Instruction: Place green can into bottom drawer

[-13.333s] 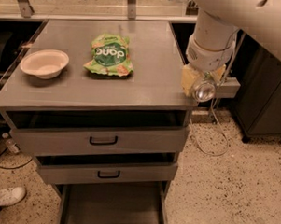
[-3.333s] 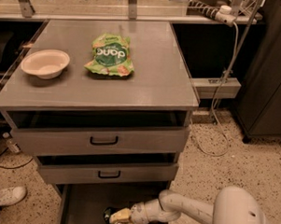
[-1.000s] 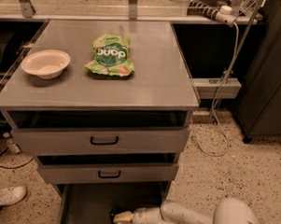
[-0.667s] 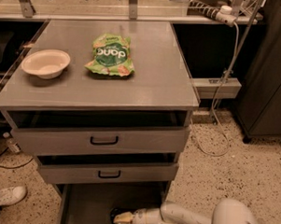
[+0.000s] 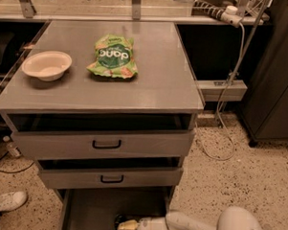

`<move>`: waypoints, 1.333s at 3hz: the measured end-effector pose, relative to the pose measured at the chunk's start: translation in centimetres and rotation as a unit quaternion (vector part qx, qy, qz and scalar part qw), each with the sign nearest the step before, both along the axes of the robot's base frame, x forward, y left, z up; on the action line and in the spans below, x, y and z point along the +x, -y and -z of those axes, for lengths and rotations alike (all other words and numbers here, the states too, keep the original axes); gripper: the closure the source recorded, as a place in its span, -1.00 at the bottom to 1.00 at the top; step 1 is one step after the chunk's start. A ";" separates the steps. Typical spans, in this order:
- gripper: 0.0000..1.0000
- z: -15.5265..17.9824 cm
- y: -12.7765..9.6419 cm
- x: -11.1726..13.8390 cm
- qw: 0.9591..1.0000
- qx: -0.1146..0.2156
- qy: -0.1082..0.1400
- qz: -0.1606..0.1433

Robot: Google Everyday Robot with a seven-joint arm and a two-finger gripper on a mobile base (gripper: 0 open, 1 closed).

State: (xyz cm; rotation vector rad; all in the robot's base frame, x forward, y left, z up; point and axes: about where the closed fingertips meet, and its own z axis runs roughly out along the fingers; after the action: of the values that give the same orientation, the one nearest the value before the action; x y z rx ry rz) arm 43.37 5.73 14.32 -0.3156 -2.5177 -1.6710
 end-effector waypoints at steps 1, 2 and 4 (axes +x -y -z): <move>0.65 0.0 0.0 0.0 1.000 0.000 -0.001 0.000; 0.18 0.0 0.0 0.0 1.000 0.000 -0.001 0.000; -0.75 0.0 0.0 0.0 1.000 0.000 -0.001 0.000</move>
Offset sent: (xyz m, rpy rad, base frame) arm -0.0003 -0.0003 -0.0005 -0.0002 0.0014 -0.0008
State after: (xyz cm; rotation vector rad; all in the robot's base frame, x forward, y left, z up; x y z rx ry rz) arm 43.33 5.71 14.27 -0.3175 -2.5168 -1.6703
